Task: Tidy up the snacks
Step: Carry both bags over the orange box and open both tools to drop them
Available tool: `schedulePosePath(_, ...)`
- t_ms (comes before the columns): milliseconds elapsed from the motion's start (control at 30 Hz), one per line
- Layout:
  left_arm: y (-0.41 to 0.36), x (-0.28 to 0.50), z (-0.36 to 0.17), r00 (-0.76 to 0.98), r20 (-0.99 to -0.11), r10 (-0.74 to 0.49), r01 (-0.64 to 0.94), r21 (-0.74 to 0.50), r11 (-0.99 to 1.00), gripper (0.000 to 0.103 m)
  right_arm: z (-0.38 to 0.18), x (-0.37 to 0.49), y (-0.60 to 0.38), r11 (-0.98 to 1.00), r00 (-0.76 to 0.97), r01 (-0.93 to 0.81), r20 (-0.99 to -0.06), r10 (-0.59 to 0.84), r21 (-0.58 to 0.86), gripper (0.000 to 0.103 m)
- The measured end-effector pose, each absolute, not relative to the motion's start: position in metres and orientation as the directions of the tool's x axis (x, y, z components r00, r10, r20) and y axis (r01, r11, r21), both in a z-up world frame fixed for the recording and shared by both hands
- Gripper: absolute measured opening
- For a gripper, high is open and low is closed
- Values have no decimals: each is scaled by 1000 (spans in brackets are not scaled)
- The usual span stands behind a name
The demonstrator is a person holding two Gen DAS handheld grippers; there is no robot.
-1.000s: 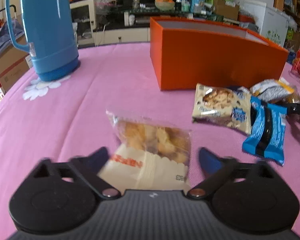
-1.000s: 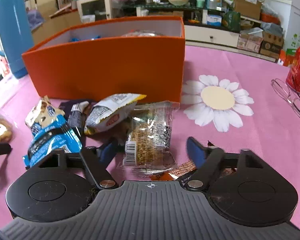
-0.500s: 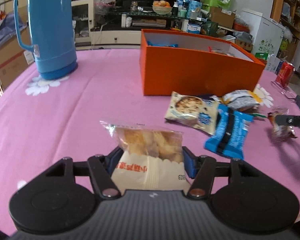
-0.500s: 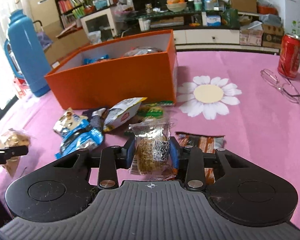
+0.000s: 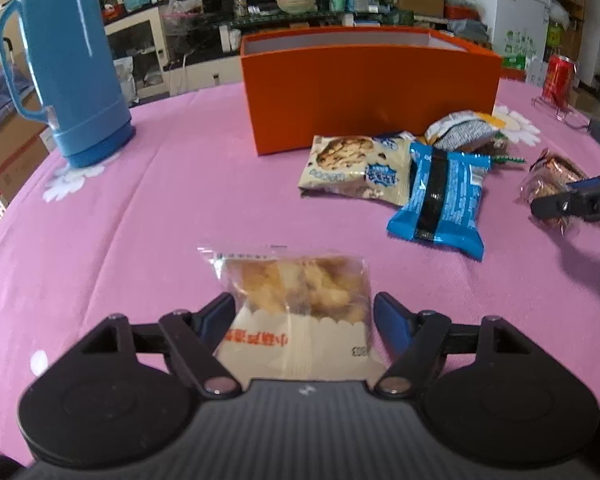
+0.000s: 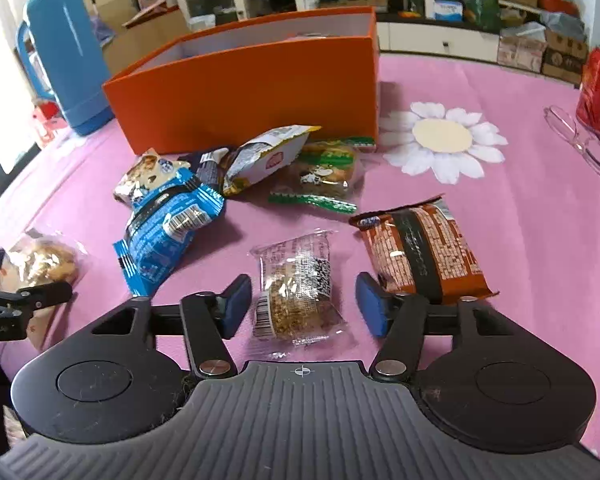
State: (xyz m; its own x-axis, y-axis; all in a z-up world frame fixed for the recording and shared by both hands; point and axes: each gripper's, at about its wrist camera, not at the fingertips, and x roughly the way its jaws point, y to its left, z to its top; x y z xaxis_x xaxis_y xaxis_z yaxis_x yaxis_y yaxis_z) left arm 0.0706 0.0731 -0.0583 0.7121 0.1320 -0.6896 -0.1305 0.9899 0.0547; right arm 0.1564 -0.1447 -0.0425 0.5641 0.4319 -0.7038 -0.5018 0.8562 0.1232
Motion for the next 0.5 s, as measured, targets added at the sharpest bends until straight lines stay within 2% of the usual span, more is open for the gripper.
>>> schedulePosePath(33, 75, 70, -59, 714, -689, 125, -135, 40, 990, 76, -42, 156, -142, 856, 569, -507, -705, 423, 104, 44)
schedulePosePath(67, 78, 70, -59, 712, -693, 117, -139, 24, 990, 72, -43, 155, -139, 853, 575, -516, -706, 413, 78, 45)
schedulePosePath(100, 82, 70, -58, 713, -695, 96, -136, -3, 991, 63, -44, 153, -135, 849, 583, -526, -708, 400, 47, 42)
schedulePosePath(133, 85, 70, -56, 709, -701, 81, -140, -27, 990, 61, -44, 151, -132, 845, 591, -535, -709, 384, 11, 38)
schedulePosePath(167, 87, 70, -55, 707, -702, 83, -148, -33, 988, 59, -44, 149, -129, 837, 597, -548, -707, 380, -13, 18)
schedulePosePath(200, 89, 70, -53, 710, -699, 92, -158, -30, 987, 59, -42, 148, -129, 830, 588, -557, -706, 395, 0, 15)
schedulePosePath(367, 106, 70, -28, 744, -663, 77, -185, -94, 978, 59, -30, 147, -135, 819, 552, -566, -692, 465, 98, 13)
schedulePosePath(500, 117, 90, 8, 795, -603, 65, -163, -110, 980, 59, 5, 146, -138, 789, 560, -575, -600, 572, 216, 13)
